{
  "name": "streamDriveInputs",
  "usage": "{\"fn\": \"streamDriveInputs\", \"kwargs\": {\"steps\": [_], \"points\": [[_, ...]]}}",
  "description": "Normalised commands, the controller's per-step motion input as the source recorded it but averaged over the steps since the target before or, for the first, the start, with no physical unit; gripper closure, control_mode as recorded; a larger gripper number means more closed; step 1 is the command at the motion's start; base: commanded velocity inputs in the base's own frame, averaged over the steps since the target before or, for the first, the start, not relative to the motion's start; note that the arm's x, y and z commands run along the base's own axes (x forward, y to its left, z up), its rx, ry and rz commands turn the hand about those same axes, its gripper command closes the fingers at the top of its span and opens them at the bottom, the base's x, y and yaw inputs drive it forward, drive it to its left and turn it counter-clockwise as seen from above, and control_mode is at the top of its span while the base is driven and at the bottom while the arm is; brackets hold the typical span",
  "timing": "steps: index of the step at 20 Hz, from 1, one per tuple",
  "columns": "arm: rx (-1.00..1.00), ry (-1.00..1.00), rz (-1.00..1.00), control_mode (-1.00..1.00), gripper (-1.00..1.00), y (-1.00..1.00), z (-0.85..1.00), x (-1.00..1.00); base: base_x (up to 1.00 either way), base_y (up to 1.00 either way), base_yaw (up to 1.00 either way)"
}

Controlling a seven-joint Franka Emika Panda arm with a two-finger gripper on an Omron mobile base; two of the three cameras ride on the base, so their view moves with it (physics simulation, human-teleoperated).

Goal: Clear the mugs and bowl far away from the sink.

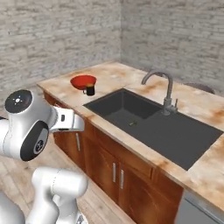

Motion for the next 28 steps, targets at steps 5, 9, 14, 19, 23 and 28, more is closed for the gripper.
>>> {"fn": "streamDriveInputs", "kwargs": {"steps": [5, 9, 14, 19, 23, 28], "points": [[0.00, 0.00, 0.00, 1.00, -1.00, 0.00, 0.00, 0.00, 0.74, 1.00, -0.43], [0.00, 0.00, 0.00, 1.00, -1.00, 0.00, 0.00, 0.00, 0.53, 1.00, -0.42], [0.00, 0.00, 0.00, 1.00, -1.00, 0.00, 0.00, 0.00, 0.55, 1.00, -0.40], [0.00, 0.00, 0.00, 1.00, -1.00, 0.00, 0.00, 0.00, 0.52, 1.00, -0.40], [0.00, 0.00, 0.00, 1.00, -1.00, 0.00, 0.00, 0.00, 0.23, 0.40, -0.33], [0.00, 0.00, 0.00, 1.00, -1.00, 0.00, 0.00, 0.00, 0.30, 0.24, -0.20]]}}
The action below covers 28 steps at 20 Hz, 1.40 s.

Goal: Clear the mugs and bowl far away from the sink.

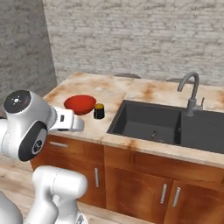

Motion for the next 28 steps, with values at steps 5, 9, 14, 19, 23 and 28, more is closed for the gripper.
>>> {"fn": "streamDriveInputs", "kwargs": {"steps": [5, 9, 14, 19, 23, 28], "points": [[0.00, 0.00, 0.00, 1.00, -1.00, 0.00, 0.00, 0.00, 0.43, 0.45, -0.26], [0.00, 0.00, 0.00, 1.00, -1.00, 0.00, 0.00, 0.00, 0.63, 0.66, -0.31], [0.00, 0.00, 0.00, 1.00, -1.00, 0.00, 0.00, 0.00, 0.26, 0.11, -0.18], [0.00, 0.00, 0.00, 1.00, -1.00, 0.00, 0.00, 0.00, 0.06, 0.10, -0.15], [0.00, 0.00, 0.00, 1.00, -1.00, 0.00, 0.00, 0.00, 0.50, 0.64, -0.31], [0.00, 0.00, 0.00, 1.00, -1.00, 0.00, 0.00, 0.00, 0.26, 0.32, -0.25]]}}
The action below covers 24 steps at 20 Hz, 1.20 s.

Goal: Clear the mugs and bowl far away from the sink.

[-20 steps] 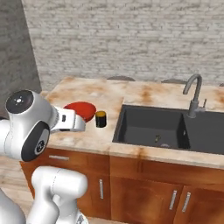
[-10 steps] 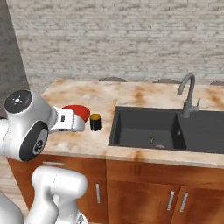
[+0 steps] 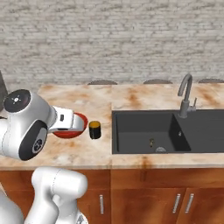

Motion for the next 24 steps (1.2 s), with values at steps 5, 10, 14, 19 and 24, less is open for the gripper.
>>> {"fn": "streamDriveInputs", "kwargs": {"steps": [5, 10, 14, 19, 24], "points": [[0.00, 0.00, 0.00, 1.00, -1.00, 0.00, 0.00, 0.00, 0.04, 0.02, -0.03], [0.00, 0.00, 0.00, 1.00, -1.00, 0.00, 0.00, 0.00, 0.08, 0.00, 0.10], [0.00, 0.00, 0.00, 1.00, -1.00, 0.00, 0.00, 0.00, 0.22, 0.00, 0.29], [0.00, 0.00, 0.00, 1.00, -1.00, 0.00, 0.00, 0.00, 0.28, 0.01, 0.30], [0.05, 0.05, -0.01, -1.00, -1.00, 0.09, -0.26, 0.19, 0.05, 0.01, 0.03]]}}
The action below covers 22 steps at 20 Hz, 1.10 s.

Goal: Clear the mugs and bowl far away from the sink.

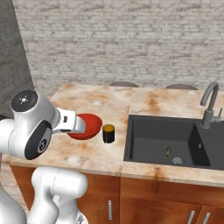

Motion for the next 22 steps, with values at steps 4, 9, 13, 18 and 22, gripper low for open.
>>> {"fn": "streamDriveInputs", "kwargs": {"steps": [4, 9, 13, 18, 22], "points": [[0.07, 0.04, -0.09, -1.00, -1.00, 0.09, -0.39, 0.24, 0.00, 0.00, 0.00], [0.04, 0.03, -0.18, -1.00, -1.00, 0.06, -0.32, 0.21, 0.00, 0.00, 0.00], [0.04, 0.02, -0.11, -1.00, -1.00, 0.00, -0.20, 0.23, 0.00, 0.00, 0.00], [0.01, 0.00, -0.01, -1.00, -1.00, -0.12, -0.14, 0.27, 0.00, 0.00, 0.00], [0.04, 0.00, 0.00, -1.00, -1.00, -0.20, -0.14, 0.26, 0.00, 0.00, 0.00]]}}
